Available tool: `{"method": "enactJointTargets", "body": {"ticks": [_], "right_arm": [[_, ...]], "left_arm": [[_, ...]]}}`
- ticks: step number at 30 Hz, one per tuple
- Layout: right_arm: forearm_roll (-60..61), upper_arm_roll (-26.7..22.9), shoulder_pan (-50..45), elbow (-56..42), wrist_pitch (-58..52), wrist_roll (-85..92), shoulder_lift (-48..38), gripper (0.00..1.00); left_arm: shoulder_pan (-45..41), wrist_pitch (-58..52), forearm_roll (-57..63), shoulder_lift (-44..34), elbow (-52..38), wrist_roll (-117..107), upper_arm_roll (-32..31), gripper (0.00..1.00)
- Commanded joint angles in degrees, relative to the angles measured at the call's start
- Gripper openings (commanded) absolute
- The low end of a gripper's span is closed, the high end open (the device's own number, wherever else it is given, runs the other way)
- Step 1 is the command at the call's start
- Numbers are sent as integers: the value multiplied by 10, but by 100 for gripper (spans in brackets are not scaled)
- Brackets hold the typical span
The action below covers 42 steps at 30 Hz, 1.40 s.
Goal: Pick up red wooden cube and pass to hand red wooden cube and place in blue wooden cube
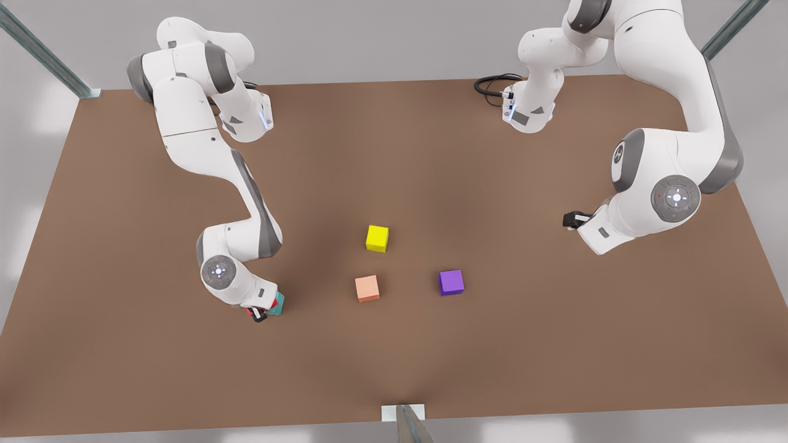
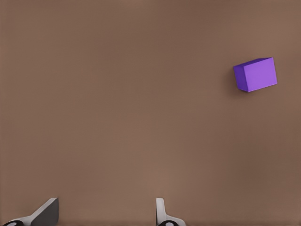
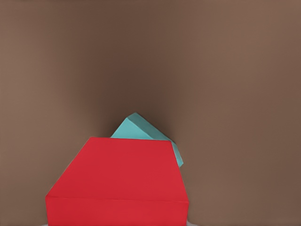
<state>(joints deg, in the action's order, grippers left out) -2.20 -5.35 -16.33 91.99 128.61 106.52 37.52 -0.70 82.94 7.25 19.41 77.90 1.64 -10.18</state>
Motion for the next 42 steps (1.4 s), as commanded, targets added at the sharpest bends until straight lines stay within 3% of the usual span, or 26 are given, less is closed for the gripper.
{"method": "enactJointTargets", "body": {"ticks": [1,2,3,17,21,25,26,29,30,32,35,37,42], "right_arm": [[4,0,0,7,17,-58,-4,47],[4,0,0,7,17,-58,-5,52],[5,1,2,8,17,-58,-8,100],[15,3,6,7,6,-53,-21,100],[30,6,6,8,-43,-51,-44,100],[83,6,4,10,-184,-60,-111,100],[91,4,5,5,-213,-111,-120,100],[79,-19,7,-42,-389,-762,-156,100],[75,-36,7,-57,-390,-974,-155,100],[63,-60,8,-83,-396,-1034,-178,100],[52,-66,7,-77,-466,-1056,-287,100],[45,-69,7,-116,-497,-1056,-289,100],[45,-70,7,-110,-500,-1060,-301,100]], "left_arm": [[0,-2,0,-1,0,-14,0,100],[-1,-2,1,-1,0,-14,0,100],[-1,-2,1,-1,0,-14,0,100],[0,-2,1,-1,0,-14,0,100],[-1,-2,1,-1,0,-14,0,100],[-1,-2,1,-1,0,-14,0,100],[-1,-2,1,-1,0,-14,0,100],[-1,-2,1,-1,0,-14,0,100],[-1,-2,0,-1,0,-14,0,100],[-1,-2,0,-1,0,-14,0,100],[0,-2,0,0,0,-14,0,100],[0,-2,0,0,0,-14,0,100],[0,-2,0,0,0,-14,0,100]]}}
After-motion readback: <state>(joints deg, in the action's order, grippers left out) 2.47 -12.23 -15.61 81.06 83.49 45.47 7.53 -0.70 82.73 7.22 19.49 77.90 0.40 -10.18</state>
